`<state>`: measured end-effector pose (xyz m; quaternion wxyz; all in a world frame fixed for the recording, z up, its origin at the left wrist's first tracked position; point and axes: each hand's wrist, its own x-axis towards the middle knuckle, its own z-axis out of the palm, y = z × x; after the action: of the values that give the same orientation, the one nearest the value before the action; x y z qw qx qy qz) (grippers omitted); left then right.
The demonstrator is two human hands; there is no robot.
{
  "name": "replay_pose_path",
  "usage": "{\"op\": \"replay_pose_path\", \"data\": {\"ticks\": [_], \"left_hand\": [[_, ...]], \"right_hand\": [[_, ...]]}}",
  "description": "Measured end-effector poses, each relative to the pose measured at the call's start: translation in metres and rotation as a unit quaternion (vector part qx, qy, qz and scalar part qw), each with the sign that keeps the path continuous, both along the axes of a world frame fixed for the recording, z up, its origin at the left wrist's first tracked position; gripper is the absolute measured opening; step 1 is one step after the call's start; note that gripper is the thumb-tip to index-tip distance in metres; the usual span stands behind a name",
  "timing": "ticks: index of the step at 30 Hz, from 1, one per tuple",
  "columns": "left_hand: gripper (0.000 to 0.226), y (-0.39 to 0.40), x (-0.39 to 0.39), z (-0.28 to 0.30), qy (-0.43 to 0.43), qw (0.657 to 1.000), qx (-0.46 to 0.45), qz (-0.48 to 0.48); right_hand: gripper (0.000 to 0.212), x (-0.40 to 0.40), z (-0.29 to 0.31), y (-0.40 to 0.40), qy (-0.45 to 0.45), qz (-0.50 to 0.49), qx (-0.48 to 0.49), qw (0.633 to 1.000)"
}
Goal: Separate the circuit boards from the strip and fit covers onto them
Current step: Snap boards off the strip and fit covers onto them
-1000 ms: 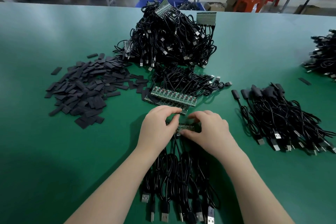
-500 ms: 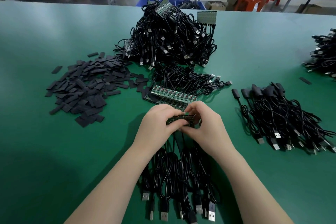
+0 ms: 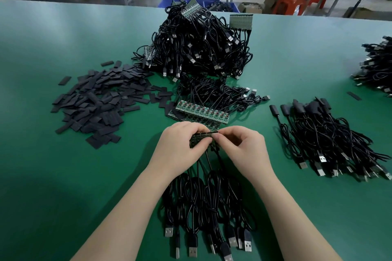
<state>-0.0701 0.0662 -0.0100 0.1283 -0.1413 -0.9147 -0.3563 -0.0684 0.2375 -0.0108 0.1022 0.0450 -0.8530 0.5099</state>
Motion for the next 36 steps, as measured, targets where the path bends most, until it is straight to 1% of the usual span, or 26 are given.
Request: {"op": "replay_pose_path", "data": {"ticks": [3, 8, 12, 17, 19, 21, 24, 30, 36], "left_hand": [[0.017, 0.000, 0.001, 0.002, -0.002, 1.000, -0.004, 0.001], [0.016, -0.002, 0.002, 0.003, -0.045, 0.999, 0.020, 0.009], [0.016, 0.000, 0.002, 0.003, -0.050, 0.998, 0.003, 0.026], [0.004, 0.003, 0.002, 0.003, -0.052, 0.997, 0.024, 0.050], [0.002, 0.006, 0.003, 0.002, -0.046, 0.996, 0.033, 0.063], [0.004, 0.009, 0.002, 0.001, -0.043, 0.996, 0.030, 0.078], [0.009, 0.014, 0.001, -0.002, -0.041, 0.993, 0.034, 0.102], [0.008, 0.019, 0.000, -0.005, -0.033, 0.993, 0.017, 0.115], [0.011, 0.020, 0.000, -0.006, -0.041, 0.992, 0.003, 0.123]], "right_hand": [[0.010, 0.001, -0.001, -0.003, 0.015, -0.002, 0.000, 1.000], [0.010, 0.001, 0.000, -0.003, 0.005, 0.001, -0.012, 1.000], [0.016, 0.002, 0.000, -0.003, 0.000, 0.007, -0.011, 1.000], [0.013, 0.002, 0.000, -0.003, -0.009, 0.009, -0.009, 1.000], [0.019, 0.002, -0.001, -0.004, 0.010, 0.006, -0.006, 1.000], [0.020, 0.003, -0.002, -0.006, 0.035, -0.003, 0.007, 0.999], [0.015, 0.002, -0.004, -0.007, 0.046, -0.021, 0.020, 0.999], [0.013, 0.003, -0.005, -0.008, 0.071, -0.048, 0.057, 0.995], [0.011, 0.006, -0.007, -0.012, 0.088, -0.062, 0.059, 0.992]]}}
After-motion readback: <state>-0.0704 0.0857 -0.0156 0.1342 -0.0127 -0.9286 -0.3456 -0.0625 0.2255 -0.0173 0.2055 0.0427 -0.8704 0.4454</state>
